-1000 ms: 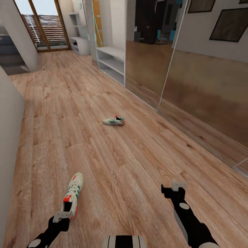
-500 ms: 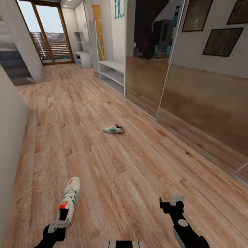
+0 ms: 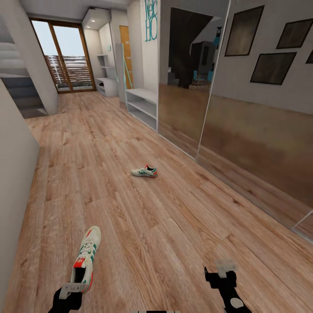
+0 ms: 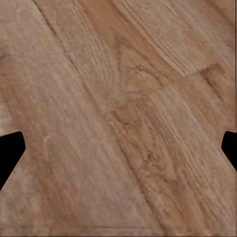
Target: Pick up the two gym shoes and the two sandals from the corridor floor and place them onto the hallstand (shoe rack) in the corridor, making sure they are on the rack and not on the floor. Arrange them so the two gym shoes are next to each other and the two sandals are next to each other.
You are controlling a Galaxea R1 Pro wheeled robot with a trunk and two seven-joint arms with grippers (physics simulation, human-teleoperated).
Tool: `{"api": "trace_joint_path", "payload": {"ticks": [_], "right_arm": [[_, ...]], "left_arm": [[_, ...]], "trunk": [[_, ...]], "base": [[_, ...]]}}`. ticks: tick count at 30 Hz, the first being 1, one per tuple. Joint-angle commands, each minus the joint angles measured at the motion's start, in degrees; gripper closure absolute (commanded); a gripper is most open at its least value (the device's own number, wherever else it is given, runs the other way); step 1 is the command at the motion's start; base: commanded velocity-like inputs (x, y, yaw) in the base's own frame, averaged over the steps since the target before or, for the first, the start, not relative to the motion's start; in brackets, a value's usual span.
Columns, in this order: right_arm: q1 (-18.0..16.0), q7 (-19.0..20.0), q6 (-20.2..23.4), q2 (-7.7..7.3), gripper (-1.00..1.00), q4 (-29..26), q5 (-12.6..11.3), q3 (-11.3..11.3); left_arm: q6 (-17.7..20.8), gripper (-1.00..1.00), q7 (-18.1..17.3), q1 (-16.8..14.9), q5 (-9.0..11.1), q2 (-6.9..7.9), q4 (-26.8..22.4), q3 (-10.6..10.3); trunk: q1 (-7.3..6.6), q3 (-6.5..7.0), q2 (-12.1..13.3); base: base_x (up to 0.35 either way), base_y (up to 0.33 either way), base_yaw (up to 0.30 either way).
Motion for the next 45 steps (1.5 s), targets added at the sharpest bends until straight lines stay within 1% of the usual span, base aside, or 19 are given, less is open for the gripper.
{"api": "trace_joint_path", "payload": {"ticks": [1,3,8,11,15,18,19,20,23,33,45], "right_arm": [[0.0,-0.2,-1.8,-0.24,-1.0,1.8,0.6,-0.2],[0.0,-0.2,-4.1,-0.46,-1.0,4.1,0.6,-0.2],[0.0,-0.2,-10.2,-0.79,-1.0,10.5,0.6,-0.2],[0.0,-0.2,-11.5,-0.91,-1.0,11.6,0.6,-0.2],[0.0,-0.2,-11.9,-0.89,-1.0,12.0,0.4,-0.2],[0.0,-0.2,-12.0,-0.77,-1.0,12.1,0.4,-0.2],[0.0,-0.2,-12.1,-0.72,-1.0,12.1,0.4,-0.3],[0.0,-0.2,-12.1,-0.71,-1.0,12.1,0.4,-0.3],[0.0,-0.2,-12.1,-0.69,-1.0,12.1,0.4,-0.3],[0.0,-0.2,-12.1,-0.72,-1.0,12.1,-0.5,-0.3],[0.0,-0.2,-12.1,-0.76,-1.0,12.1,-0.5,-0.3]], "left_arm": [[-0.2,1.0,-0.3,0.1,-0.4,-0.09,0.0,0.5],[-0.2,1.0,0.1,0.1,-0.4,-0.18,0.1,0.5],[-0.3,1.0,2.9,0.2,-0.2,-0.56,0.6,0.5],[-0.3,1.0,3.5,0.2,-0.1,-0.62,0.9,0.6],[-0.2,1.0,3.7,0.2,-0.1,-0.6,1.0,0.6],[-0.2,1.0,3.8,0.2,-0.1,-0.58,1.1,1.5],[-0.3,1.0,3.8,0.2,-0.1,-0.59,1.1,2.7],[-0.3,1.0,3.8,0.2,-0.1,-0.58,1.1,3.1],[-0.3,1.0,3.7,0.2,-0.1,-0.57,1.1,3.6],[-0.3,1.0,3.7,0.2,-0.1,-0.64,1.1,3.8],[-0.4,1.0,3.7,0.2,-0.1,-0.65,1.1,3.8]], "trunk": [[-0.24,0.24,0.4],[-0.68,0.78,1.2],[-1.78,2.12,3.2],[-2.44,2.81,4.4],[-3.31,3.57,6.0],[-3.97,4.12,7.2],[-4.19,4.29,7.6],[-4.41,4.44,8.0],[-5.07,4.86,9.2],[-7.27,6.26,13.2],[-7.27,6.22,13.2]], "base": [[0.0,0.0,0.0],[0.0,0.0,0.0],[0.0,0.0,0.0],[0.0,0.0,0.0],[0.0,0.0,0.0],[0.0,0.0,0.002],[0.0,0.0,0.1],[0.0,0.0,0.145],[0.0,0.0,0.184],[0.0,0.0,0.233],[0.001,0.0,0.253]]}}
